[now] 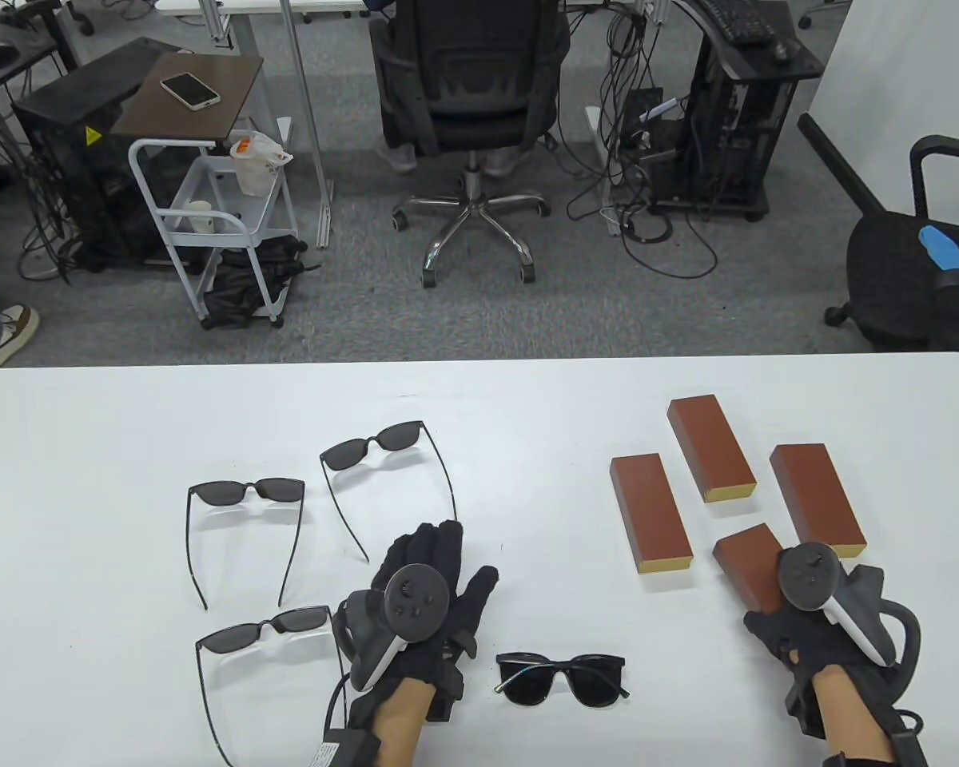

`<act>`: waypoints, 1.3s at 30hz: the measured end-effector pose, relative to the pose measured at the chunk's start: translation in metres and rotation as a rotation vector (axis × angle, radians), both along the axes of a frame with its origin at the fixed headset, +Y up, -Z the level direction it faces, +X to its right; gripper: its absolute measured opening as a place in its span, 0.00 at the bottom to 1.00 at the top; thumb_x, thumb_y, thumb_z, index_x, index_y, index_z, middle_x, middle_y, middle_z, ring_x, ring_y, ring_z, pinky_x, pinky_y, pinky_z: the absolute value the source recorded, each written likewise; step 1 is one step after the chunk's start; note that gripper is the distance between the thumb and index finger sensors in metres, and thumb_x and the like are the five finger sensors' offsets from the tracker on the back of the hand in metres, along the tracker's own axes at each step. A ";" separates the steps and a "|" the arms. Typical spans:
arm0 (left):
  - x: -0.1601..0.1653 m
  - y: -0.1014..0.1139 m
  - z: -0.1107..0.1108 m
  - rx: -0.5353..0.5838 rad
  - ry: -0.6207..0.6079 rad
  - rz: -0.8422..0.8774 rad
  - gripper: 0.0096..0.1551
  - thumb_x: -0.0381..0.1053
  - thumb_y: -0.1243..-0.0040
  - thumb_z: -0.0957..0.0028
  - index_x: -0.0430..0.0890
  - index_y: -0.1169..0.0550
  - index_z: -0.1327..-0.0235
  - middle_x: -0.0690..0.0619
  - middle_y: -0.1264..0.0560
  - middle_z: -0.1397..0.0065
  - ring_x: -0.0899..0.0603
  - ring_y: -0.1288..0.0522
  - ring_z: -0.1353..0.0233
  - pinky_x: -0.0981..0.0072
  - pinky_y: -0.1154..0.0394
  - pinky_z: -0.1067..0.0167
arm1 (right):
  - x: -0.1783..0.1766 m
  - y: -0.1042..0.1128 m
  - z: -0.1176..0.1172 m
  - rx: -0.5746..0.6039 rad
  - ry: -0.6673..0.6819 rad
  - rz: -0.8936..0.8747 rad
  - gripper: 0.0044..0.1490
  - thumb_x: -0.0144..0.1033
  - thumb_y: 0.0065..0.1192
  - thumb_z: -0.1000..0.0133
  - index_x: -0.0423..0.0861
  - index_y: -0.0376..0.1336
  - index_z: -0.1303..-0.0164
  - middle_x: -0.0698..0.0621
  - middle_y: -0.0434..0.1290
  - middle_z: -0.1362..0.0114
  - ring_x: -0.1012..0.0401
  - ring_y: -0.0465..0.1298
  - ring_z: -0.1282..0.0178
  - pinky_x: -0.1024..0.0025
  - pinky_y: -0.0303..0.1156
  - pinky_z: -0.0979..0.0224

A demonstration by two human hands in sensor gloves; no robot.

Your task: Slide to open storage boxes and store sunglasses

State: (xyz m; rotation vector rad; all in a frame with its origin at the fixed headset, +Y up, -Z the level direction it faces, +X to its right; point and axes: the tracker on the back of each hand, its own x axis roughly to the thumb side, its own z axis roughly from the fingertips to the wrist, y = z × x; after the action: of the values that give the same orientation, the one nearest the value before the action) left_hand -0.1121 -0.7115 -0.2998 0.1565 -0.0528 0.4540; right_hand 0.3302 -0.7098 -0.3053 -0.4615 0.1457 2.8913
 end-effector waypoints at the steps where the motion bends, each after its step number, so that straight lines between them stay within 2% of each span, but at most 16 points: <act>1: 0.001 0.001 0.001 0.004 -0.015 0.011 0.49 0.78 0.43 0.58 0.57 0.32 0.23 0.49 0.33 0.19 0.34 0.35 0.21 0.37 0.34 0.31 | -0.004 0.009 -0.001 0.038 0.012 -0.032 0.58 0.56 0.76 0.66 0.51 0.50 0.30 0.39 0.60 0.25 0.42 0.70 0.34 0.44 0.68 0.31; 6: 0.009 0.009 0.003 0.053 -0.103 0.008 0.53 0.82 0.42 0.62 0.59 0.34 0.22 0.50 0.33 0.18 0.35 0.34 0.23 0.40 0.33 0.33 | -0.027 0.039 -0.006 0.082 0.127 -0.092 0.57 0.52 0.78 0.65 0.51 0.50 0.30 0.40 0.59 0.24 0.41 0.67 0.32 0.43 0.65 0.29; 11: 0.018 0.018 0.007 0.104 -0.252 0.012 0.56 0.83 0.42 0.64 0.60 0.35 0.21 0.51 0.34 0.17 0.37 0.34 0.22 0.41 0.31 0.33 | -0.067 0.062 -0.010 0.100 0.339 -0.087 0.56 0.50 0.79 0.65 0.53 0.51 0.30 0.42 0.59 0.23 0.42 0.65 0.30 0.43 0.63 0.27; 14: 0.026 0.022 0.010 0.106 -0.345 0.030 0.57 0.83 0.40 0.65 0.62 0.38 0.21 0.52 0.36 0.16 0.37 0.35 0.21 0.39 0.32 0.33 | -0.092 0.071 -0.009 0.095 0.518 -0.138 0.56 0.50 0.79 0.65 0.53 0.51 0.30 0.42 0.58 0.23 0.43 0.64 0.28 0.44 0.62 0.25; 16: 0.031 0.026 0.014 0.155 -0.378 0.018 0.58 0.82 0.36 0.66 0.62 0.38 0.21 0.52 0.36 0.16 0.38 0.33 0.22 0.40 0.31 0.33 | -0.106 0.076 -0.007 0.090 0.610 -0.159 0.56 0.49 0.80 0.65 0.53 0.51 0.30 0.43 0.58 0.22 0.43 0.63 0.27 0.44 0.61 0.24; 20: 0.039 0.033 0.021 0.215 -0.439 -0.007 0.61 0.81 0.32 0.69 0.62 0.39 0.21 0.53 0.36 0.16 0.39 0.33 0.21 0.39 0.30 0.34 | -0.134 0.083 -0.001 0.090 0.755 -0.129 0.56 0.48 0.81 0.65 0.54 0.52 0.30 0.45 0.59 0.22 0.44 0.63 0.26 0.45 0.60 0.24; 24: 0.040 0.036 0.023 0.223 -0.457 0.008 0.62 0.80 0.29 0.70 0.63 0.39 0.20 0.53 0.38 0.15 0.39 0.34 0.20 0.38 0.31 0.33 | -0.156 0.085 0.005 0.069 0.861 -0.115 0.55 0.48 0.81 0.65 0.54 0.52 0.30 0.46 0.59 0.21 0.45 0.62 0.25 0.45 0.59 0.22; 28: 0.037 0.038 0.021 0.178 -0.484 0.042 0.63 0.79 0.28 0.71 0.62 0.40 0.20 0.53 0.40 0.14 0.38 0.37 0.18 0.36 0.33 0.31 | -0.170 0.082 0.008 0.036 0.941 -0.135 0.55 0.48 0.81 0.65 0.55 0.53 0.30 0.47 0.59 0.21 0.45 0.61 0.24 0.46 0.58 0.22; 30: 0.037 0.037 0.018 0.113 -0.518 0.067 0.64 0.77 0.27 0.71 0.61 0.40 0.20 0.53 0.39 0.14 0.38 0.36 0.18 0.35 0.33 0.32 | -0.174 0.080 0.009 0.039 0.962 -0.146 0.55 0.48 0.81 0.65 0.55 0.53 0.30 0.48 0.59 0.21 0.45 0.61 0.24 0.46 0.58 0.22; 35: 0.035 0.032 0.010 -0.063 -0.594 0.099 0.61 0.72 0.24 0.67 0.56 0.38 0.21 0.51 0.34 0.20 0.39 0.29 0.27 0.40 0.28 0.37 | -0.178 0.075 0.009 0.043 0.985 -0.174 0.55 0.48 0.81 0.66 0.56 0.53 0.30 0.48 0.59 0.21 0.45 0.61 0.24 0.46 0.58 0.22; 37: 0.034 0.033 0.009 -0.083 -0.608 0.121 0.60 0.69 0.22 0.68 0.54 0.37 0.23 0.50 0.33 0.22 0.38 0.29 0.28 0.42 0.28 0.38 | -0.177 0.072 0.010 0.048 1.005 -0.183 0.55 0.49 0.81 0.65 0.56 0.53 0.30 0.47 0.59 0.21 0.45 0.62 0.24 0.45 0.58 0.22; 39: 0.032 0.034 0.009 -0.096 -0.604 0.118 0.60 0.68 0.21 0.68 0.52 0.36 0.23 0.49 0.33 0.23 0.37 0.29 0.28 0.42 0.28 0.37 | -0.175 0.070 0.010 0.104 1.000 -0.174 0.56 0.52 0.80 0.66 0.55 0.53 0.31 0.46 0.60 0.21 0.45 0.61 0.23 0.45 0.58 0.22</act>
State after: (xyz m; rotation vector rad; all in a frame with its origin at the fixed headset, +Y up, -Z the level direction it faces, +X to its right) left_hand -0.0799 -0.6770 -0.2913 -0.0770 -0.6160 0.6080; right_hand 0.1554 -0.6402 -0.2949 0.9797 0.1643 2.6454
